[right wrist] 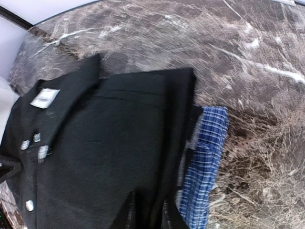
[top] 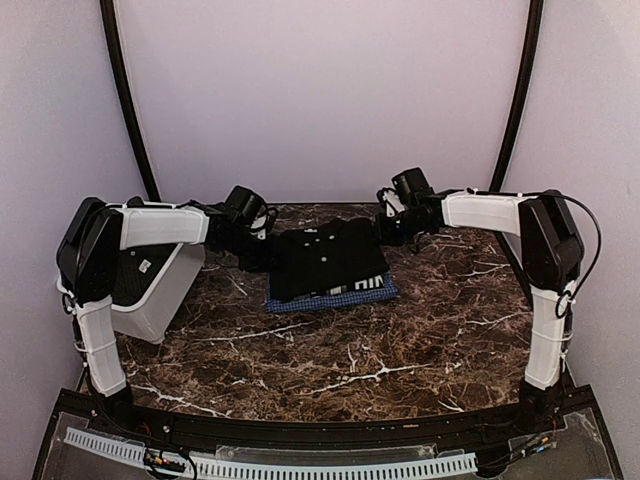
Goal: Fold and stack the long sleeve shirts
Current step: Place the square-folded shirt on the square-folded shirt.
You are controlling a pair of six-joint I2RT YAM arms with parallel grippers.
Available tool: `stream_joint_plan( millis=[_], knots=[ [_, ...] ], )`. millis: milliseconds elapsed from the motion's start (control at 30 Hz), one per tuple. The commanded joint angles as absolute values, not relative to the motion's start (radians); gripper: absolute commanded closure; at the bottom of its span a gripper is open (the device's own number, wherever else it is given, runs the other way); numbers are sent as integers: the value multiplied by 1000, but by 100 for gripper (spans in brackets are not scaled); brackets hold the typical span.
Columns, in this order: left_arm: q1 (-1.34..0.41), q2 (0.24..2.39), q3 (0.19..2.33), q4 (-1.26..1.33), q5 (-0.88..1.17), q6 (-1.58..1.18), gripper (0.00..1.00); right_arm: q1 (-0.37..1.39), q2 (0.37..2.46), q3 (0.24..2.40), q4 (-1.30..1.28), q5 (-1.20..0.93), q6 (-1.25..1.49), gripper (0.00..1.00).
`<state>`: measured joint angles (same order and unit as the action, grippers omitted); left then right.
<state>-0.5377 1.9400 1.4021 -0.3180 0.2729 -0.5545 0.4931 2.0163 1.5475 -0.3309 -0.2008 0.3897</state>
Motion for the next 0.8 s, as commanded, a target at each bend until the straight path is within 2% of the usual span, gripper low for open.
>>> stream_joint_plan(
  millis=[0, 33, 167, 333, 600, 767],
  knots=[
    [-532, 1941, 1364, -307, 294, -587, 77, 480, 2045, 1544, -333, -176, 357, 77],
    [-532, 1940, 1362, -316, 286, -592, 70, 481, 2038, 1542, -344, -168, 351, 75],
    [-531, 1917, 1361, -322, 228, -589, 54, 482, 1977, 1486, -344, -141, 346, 68],
    [-523, 1881, 1391, -342, 179, -570, 40, 487, 1904, 1404, -370, -95, 330, 66],
    [-517, 1802, 1408, -370, 154, -521, 26, 491, 1826, 1235, -343, -59, 352, 69],
    [-517, 1736, 1396, -381, 180, -490, 20, 503, 1822, 1167, -328, -56, 377, 72]
  ],
)
